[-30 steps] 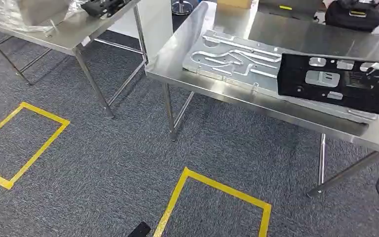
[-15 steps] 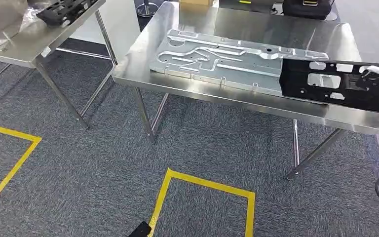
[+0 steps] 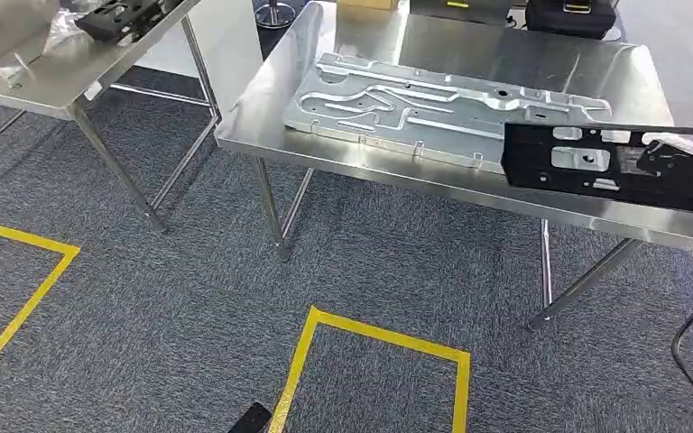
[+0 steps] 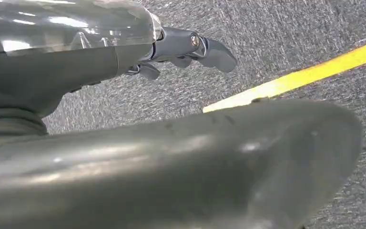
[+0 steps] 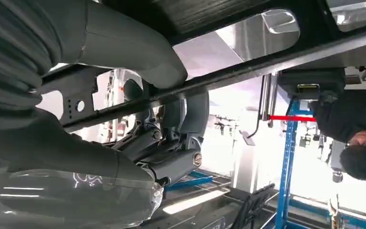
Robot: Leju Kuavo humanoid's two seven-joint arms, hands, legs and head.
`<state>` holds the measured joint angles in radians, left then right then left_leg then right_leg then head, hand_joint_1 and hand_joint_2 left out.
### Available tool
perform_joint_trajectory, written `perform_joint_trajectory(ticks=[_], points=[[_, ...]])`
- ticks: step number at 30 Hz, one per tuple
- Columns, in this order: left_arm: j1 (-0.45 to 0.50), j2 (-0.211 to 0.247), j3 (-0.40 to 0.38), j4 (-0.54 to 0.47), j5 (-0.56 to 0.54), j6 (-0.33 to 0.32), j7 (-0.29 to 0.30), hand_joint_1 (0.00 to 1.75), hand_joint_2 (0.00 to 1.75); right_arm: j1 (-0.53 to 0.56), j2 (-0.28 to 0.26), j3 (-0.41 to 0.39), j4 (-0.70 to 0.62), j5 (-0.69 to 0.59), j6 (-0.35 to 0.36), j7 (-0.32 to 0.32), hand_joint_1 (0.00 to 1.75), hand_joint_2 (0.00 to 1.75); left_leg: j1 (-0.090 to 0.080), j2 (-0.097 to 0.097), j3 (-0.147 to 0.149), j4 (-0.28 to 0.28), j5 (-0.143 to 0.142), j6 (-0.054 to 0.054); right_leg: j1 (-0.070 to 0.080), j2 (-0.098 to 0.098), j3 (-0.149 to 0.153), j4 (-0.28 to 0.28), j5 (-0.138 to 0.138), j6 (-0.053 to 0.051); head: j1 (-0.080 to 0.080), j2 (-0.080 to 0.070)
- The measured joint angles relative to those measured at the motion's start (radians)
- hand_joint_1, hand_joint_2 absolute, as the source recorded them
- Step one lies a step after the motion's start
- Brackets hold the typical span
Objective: Take the parts from the cabinet and place them on the table.
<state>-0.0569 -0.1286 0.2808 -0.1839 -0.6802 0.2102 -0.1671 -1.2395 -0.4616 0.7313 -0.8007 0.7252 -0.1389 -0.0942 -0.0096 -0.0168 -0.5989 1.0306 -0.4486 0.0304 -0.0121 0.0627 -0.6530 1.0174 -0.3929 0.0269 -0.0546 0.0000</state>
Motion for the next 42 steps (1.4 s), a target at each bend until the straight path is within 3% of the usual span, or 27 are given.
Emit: perform_joint_trajectory(ticks=[7,12,14,16,18,19,21,22,23,24,26,27,28,29,30,31,32,33,34,35,36,38,39,40,41,42], points=[[0.0,0.0,0.006,0.0,0.002,0.001,0.018,0.0,0.0,0.0,0.0,-0.014,-0.003,0.0,0.004,-0.006,1.75,1.75,0.0,0.0,0.0,0.0,0.0,0.0,0.0,0.0,0.0,0.0,0.0,0.0,0.0,0.0],[0.0,0.0,0.011,0.0,0.001,-0.006,0.03,0.0,0.0,0.001,0.002,-0.016,-0.002,0.001,0.009,-0.011,1.75,1.75,-0.005,-0.001,-0.003,0.005,-0.002,0.007,-0.005,0.0,-0.001,-0.002,0.002,0.006,0.0,0.0],[-0.002,0.0,0.011,0.0,-0.001,-0.009,0.032,0.0,0.0,0.001,0.0,-0.02,-0.003,0.001,0.009,-0.014,1.75,1.75,-0.008,0.0,-0.002,0.0,-0.001,0.012,-0.008,0.002,0.0,-0.009,0.004,0.012,0.0,0.0],[-0.003,-0.001,0.011,0.0,-0.002,-0.009,0.033,0.0,0.0,0.005,-0.011,-0.023,-0.006,0.001,0.009,-0.015,1.75,1.75,0.0,0.001,0.013,-0.019,-0.01,0.031,-0.003,0.0,-0.002,0.016,0.017,0.02,0.0,0.0],[-0.002,-0.002,0.011,0.0,-0.002,-0.009,0.034,0.0,0.0,0.008,-0.019,-0.032,-0.015,0.002,0.009,-0.016,1.75,1.75,0.003,0.007,0.029,-0.025,-0.013,0.036,-0.003,-0.041,-0.024,0.062,-0.013,0.026,0.0,0.0],[-0.002,-0.002,0.011,0.0,-0.002,-0.009,0.034,0.0,0.0,0.007,-0.023,-0.036,-0.02,0.001,0.01,-0.016,1.75,1.75,0.003,0.012,0.034,-0.025,-0.016,0.037,-0.004,-0.047,-0.06,0.127,-0.047,0.032,0.0,0.0],[-0.001,-0.002,0.011,0.0,-0.003,-0.01,0.034,0.0,0.0,0.012,-0.029,-0.037,-0.022,0.001,0.015,-0.017,1.75,1.75,0.005,0.02,0.046,-0.025,-0.026,0.032,-0.012,-0.05,-0.139,0.263,-0.097,0.042,0.0,0.0],[0.0,-0.002,0.011,0.0,-0.003,-0.01,0.035,0.0,0.0,0.016,-0.033,-0.037,-0.022,0.0,0.019,-0.017,1.75,1.75,0.01,0.024,0.055,-0.024,-0.032,0.024,-0.016,-0.052,-0.165,0.298,-0.099,0.044,0.0,0.0],[0.001,-0.002,0.011,0.0,-0.003,-0.011,0.036,0.0,0.0,0.021,-0.037,-0.037,-0.024,0.0,0.023,-0.017,1.75,1.75,0.015,0.027,0.067,-0.024,-0.042,0.018,-0.021,-0.053,-0.165,0.279,-0.075,0.047,0.0,0.0],[0.001,-0.003,0.011,0.0,-0.003,-0.01,0.036,0.0,0.0,0.022,-0.04,-0.038,-0.029,-0.001,0.025,-0.018,1.75,1.75,0.02,0.029,0.082,-0.023,-0.053,0.01,-0.025,-0.058,-0.142,0.218,-0.043,0.051,0.0,0.0],[0.0,-0.004,0.011,0.0,-0.004,-0.01,0.036,0.0,0.0,0.022,-0.047,-0.043,-0.036,-0.004,0.027,-0.019,1.75,1.75,0.029,0.034,0.114,-0.023,-0.081,-0.006,-0.038,-0.078,-0.066,0.047,0.038,0.066,0.0,0.0],[0.001,-0.003,0.011,0.0,-0.004,-0.01,0.036,0.0,0.0,0.023,-0.051,-0.043,-0.035,-0.005,0.029,-0.019,1.75,1.75,0.027,0.04,0.127,-0.019,-0.096,-0.017,-0.036,-0.095,-0.054,-0.005,0.075,0.064,0.0,0.0],[-0.002,-0.003,0.011,0.0,-0.004,-0.009,0.035,0.0,0.0,0.022,-0.051,-0.043,-0.036,-0.006,0.031,-0.019,1.75,1.75,0.027,0.041,0.13,-0.029,-0.102,-0.025,-0.026,-0.091,-0.05,-0.003,0.033,0.038,0.001,0.0],[-0.002,-0.004,0.011,0.0,-0.004,-0.008,0.035,0.0,0.0,0.023,-0.054,-0.043,-0.041,-0.006,0.035,-0.02,1.75,1.75,0.028,0.046,0.136,-0.041,-0.109,-0.034,-0.02,-0.085,-0.046,0.001,0.041,0.025,-0.002,0.0],[-0.002,-0.004,0.011,0.0,-0.003,-0.008,0.035,0.0,0.0,0.026,-0.057,-0.045,-0.043,-0.006,0.037,-0.017,1.75,1.75,0.026,0.047,0.159,-0.033,-0.101,-0.045,-0.022,-0.074,-0.04,-0.002,0.03,0.015,-0.001,0.0],[-0.003,-0.004,0.011,0.0,-0.002,-0.005,0.034,0.0,0.0,0.022,-0.057,-0.045,-0.044,-0.006,0.04,-0.015,1.75,1.75,0.027,0.046,0.148,-0.009,-0.079,-0.053,-0.025,-0.074,-0.028,-0.002,0.02,0.005,-0.002,0.0],[-0.005,-0.004,0.011,0.0,-0.002,-0.005,0.034,0.0,0.0,0.021,-0.056,-0.045,-0.048,-0.005,0.042,-0.015,1.75,1.75,0.03,0.042,0.11,0.052,-0.051,-0.056,-0.027,-0.071,-0.013,-0.007,0.013,-0.005,-0.002,0.0],[-0.005,-0.004,0.011,0.0,-0.002,-0.004,0.032,0.0,0.0,0.017,-0.056,-0.045,-0.049,-0.002,0.045,-0.014,1.75,1.75,0.031,0.033,0.056,0.142,-0.008,-0.059,-0.026,-0.071,0.003,-0.01,0.0,-0.013,-0.002,0.0],[-0.005,-0.004,0.012,0.0,-0.002,-0.004,0.032,0.0,0.0,0.014,-0.051,-0.044,-0.048,0.002,0.051,-0.014,1.75,1.75,0.03,0.03,0.0,0.214,-0.002,-0.06,-0.023,-0.067,0.018,-0.013,-0.012,-0.018,-0.002,0.0],[-0.004,-0.004,0.012,0.0,-0.005,-0.003,0.032,0.0,0.0,0.013,-0.045,-0.041,-0.042,0.006,0.061,-0.014,1.75,1.75,0.03,0.028,-0.053,0.27,-0.039,-0.06,-0.019,-0.062,0.04,-0.017,-0.028,-0.023,-0.002,0.0],[0.0,-0.004,0.014,0.0,-0.007,-0.003,0.032,0.0,0.0,0.012,-0.038,-0.038,-0.036,0.013,0.072,-0.016,1.75,1.75,0.027,0.028,-0.092,0.292,-0.101,-0.055,-0.015,-0.059,0.063,-0.02,-0.045,-0.027,-0.002,0.0],[0.005,-0.004,0.015,0.0,-0.02,-0.001,0.035,0.0,0.0,-0.003,-0.016,-0.029,-0.014,0.03,0.091,-0.02,1.75,1.75,0.021,0.027,-0.137,0.27,-0.225,-0.048,-0.006,-0.047,0.108,-0.022,-0.068,-0.03,-0.002,0.0],[0.004,-0.004,0.015,0.0,-0.024,0.001,0.037,0.0,0.0,-0.018,0.0,-0.024,0.002,0.043,0.099,-0.021,1.75,1.75,0.015,0.026,-0.149,0.232,-0.248,-0.039,-0.001,-0.043,0.128,-0.022,-0.085,-0.032,-0.002,0.0],[0.002,-0.004,0.015,0.0,-0.034,0.004,0.037,0.0,0.0,-0.039,0.025,-0.013,0.027,0.062,0.11,-0.018,1.75,1.75,0.007,0.024,-0.156,0.166,-0.214,-0.021,0.008,-0.038,0.153,-0.022,-0.105,-0.035,-0.002,0.0],[0.001,-0.004,0.015,0.0,-0.041,0.004,0.037,0.0,0.0,-0.056,0.045,-0.004,0.048,0.078,0.119,-0.016,1.75,1.75,-0.003,0.019,-0.158,0.095,-0.11,0.002,0.015,-0.038,0.174,-0.022,-0.122,-0.037,-0.002,0.0],[0.004,0.0,0.015,0.0,-0.04,0.004,0.037,0.0,0.0,-0.067,0.06,0.008,0.081,0.091,0.126,-0.014,1.75,1.75,-0.018,0.006,-0.156,0.006,0.089,0.031,0.011,-0.036,0.182,-0.027,-0.141,-0.041,-0.002,0.0]])
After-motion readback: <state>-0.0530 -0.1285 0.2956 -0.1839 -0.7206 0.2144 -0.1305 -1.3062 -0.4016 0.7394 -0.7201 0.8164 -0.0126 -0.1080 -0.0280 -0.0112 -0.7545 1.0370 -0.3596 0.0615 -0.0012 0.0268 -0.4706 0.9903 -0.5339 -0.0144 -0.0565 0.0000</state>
